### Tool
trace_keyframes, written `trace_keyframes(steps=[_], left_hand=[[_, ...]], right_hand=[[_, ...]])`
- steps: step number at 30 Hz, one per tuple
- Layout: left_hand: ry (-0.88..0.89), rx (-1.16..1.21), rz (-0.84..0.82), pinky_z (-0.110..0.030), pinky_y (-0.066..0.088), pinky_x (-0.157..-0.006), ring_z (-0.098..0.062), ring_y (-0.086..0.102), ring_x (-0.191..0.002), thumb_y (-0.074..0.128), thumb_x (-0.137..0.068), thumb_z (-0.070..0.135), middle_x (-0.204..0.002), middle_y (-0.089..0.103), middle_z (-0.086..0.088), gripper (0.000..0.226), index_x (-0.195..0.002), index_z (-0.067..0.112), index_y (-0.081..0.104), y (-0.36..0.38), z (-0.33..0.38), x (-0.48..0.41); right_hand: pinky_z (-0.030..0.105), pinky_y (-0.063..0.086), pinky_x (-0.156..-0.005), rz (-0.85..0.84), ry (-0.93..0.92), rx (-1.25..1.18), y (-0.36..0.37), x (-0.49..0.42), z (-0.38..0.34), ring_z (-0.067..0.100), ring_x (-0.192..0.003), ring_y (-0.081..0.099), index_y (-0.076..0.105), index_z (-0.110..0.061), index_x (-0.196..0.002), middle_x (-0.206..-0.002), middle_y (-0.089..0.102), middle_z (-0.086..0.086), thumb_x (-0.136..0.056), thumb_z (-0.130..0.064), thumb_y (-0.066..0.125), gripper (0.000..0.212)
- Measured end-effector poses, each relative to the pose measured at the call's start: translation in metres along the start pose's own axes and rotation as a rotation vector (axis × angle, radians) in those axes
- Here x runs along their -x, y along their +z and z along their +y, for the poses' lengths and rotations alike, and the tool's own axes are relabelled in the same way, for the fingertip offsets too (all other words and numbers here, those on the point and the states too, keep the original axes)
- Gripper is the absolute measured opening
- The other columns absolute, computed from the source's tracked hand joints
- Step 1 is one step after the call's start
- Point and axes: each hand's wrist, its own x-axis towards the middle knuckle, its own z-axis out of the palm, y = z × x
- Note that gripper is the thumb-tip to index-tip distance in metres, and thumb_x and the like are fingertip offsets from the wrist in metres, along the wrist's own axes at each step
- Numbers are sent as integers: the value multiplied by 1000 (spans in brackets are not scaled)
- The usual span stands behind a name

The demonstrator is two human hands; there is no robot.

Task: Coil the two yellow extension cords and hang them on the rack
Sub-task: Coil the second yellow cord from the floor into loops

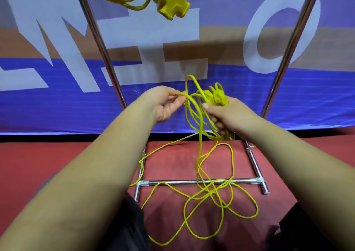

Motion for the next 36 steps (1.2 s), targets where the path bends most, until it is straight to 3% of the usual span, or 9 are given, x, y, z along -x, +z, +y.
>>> trace_keyframes(steps=[4,6,11,15,19,21,25,29,36], left_hand=[[-68,224,-69,-34,61,-48,-34,71,-86,50,-99,-11,-96,67,-25,19,-113,-19,61,6,3,1],[-86,331,-62,-38,61,-47,-37,67,-86,48,-99,-13,-102,63,-27,15,-107,-20,59,8,5,1],[-76,407,38,-44,62,-49,-44,67,-82,45,-100,-13,-111,60,-31,22,-121,-18,52,0,4,-13],[-65,74,75,-44,63,-53,-44,71,-90,47,-104,0,-122,56,-26,25,-126,-11,49,-4,-5,-26],[-10,-444,189,-32,62,-50,-18,65,-67,46,-109,21,-85,60,-10,21,-103,5,60,1,-17,-22],[142,-708,264,-30,62,-53,-16,57,-61,51,-103,20,-82,59,-6,22,-112,12,69,-2,-17,-23],[543,-1169,10,-35,61,-83,-17,67,-101,64,-86,9,-131,60,2,64,-144,35,55,-7,-9,-26],[786,-1507,-257,-22,40,-101,-7,47,-136,87,-79,22,-156,45,9,97,-158,41,33,-7,-20,-28],[910,-1459,-181,-37,55,-89,-8,68,-95,73,-92,19,-98,72,11,31,-112,42,69,-8,-31,-37]], right_hand=[[42,65,-68,-30,78,-115,15,0,15,21,-78,77,65,-24,-109,-100,76,5,-107,-32,63,9],[52,65,-84,-63,140,-217,18,2,19,31,-96,79,64,-19,-116,-106,79,12,-108,-35,61,19],[45,63,-65,-97,212,-344,19,5,17,27,-64,69,66,-6,-94,-77,70,14,-107,-44,59,40],[31,50,-50,-61,201,-333,17,4,15,20,-46,52,60,-13,-90,-65,59,6,-106,-51,57,41],[27,39,-46,-20,215,-373,16,1,12,16,-43,38,58,-18,-93,-62,48,1,-101,-65,57,48],[26,36,-45,4,241,-393,14,-1,10,15,-42,35,58,-18,-92,-61,45,0,-99,-67,58,49],[25,34,-45,9,274,-401,10,-3,5,15,-41,32,60,-18,-90,-60,43,0,-97,-69,60,51],[24,33,-44,-47,280,-382,9,-1,0,15,-38,30,60,-17,-93,-58,41,-1,-96,-72,57,55],[25,35,-44,-164,255,-375,8,3,-4,17,-38,33,58,-17,-91,-58,41,2,-97,-73,53,57]])
